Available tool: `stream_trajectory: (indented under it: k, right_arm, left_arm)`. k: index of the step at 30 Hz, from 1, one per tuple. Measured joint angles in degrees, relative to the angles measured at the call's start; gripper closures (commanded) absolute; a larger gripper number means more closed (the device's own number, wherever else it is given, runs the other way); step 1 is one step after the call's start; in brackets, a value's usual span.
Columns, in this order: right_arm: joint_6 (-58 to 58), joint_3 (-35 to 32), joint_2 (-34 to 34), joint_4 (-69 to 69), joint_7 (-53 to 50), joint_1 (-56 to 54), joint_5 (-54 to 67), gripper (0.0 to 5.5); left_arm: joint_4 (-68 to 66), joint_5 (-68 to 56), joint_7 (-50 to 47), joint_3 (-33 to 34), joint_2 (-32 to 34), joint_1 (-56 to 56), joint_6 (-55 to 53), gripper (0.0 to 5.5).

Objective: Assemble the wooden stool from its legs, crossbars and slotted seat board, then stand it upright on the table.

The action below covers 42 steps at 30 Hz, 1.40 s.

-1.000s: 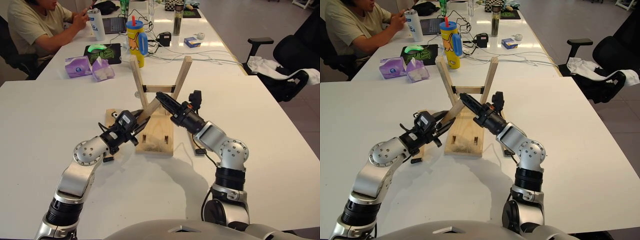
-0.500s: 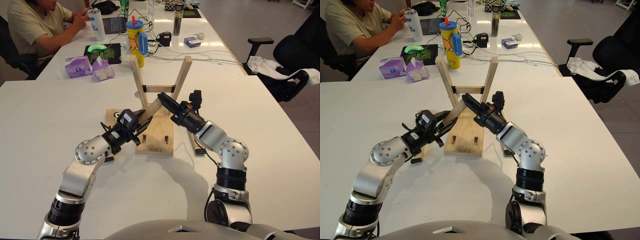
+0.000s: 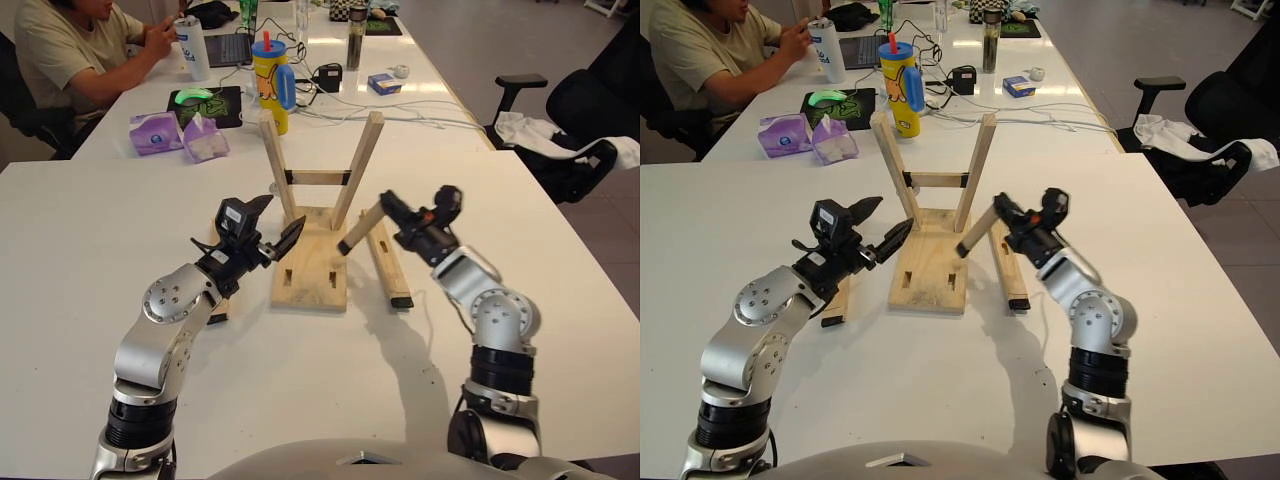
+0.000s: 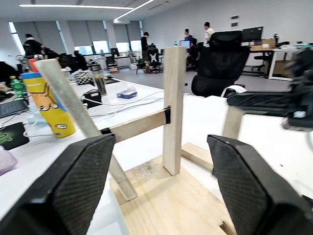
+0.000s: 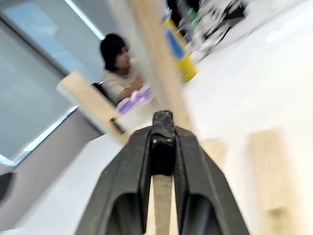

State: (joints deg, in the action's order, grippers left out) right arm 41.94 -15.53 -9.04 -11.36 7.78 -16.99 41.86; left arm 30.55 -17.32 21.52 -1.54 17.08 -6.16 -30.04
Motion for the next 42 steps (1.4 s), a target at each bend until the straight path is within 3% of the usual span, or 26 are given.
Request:
stream_trajectory:
  k: [17,32,42]
  right_arm:
    - [-11.18,3.14,-0.53,9.10,-0.22,-1.45,-12.75,5.06]
    - [-16.40,14.93,-0.79,0.53,-5.21,6.49,-28.69,5.06]
    - [-27.54,14.90,-1.44,5.79,1.11,8.36,-29.69,5.06]
  left_arm:
    - [-0.50,1.89,-3.84,-1.29,-1.14,1.62,0.49,2.04]
    - [-0.41,1.78,-5.41,-1.09,-1.24,1.46,-0.17,2.04]
    - [-0.73,1.93,-6.08,-1.25,-1.28,1.39,0.04,2.04]
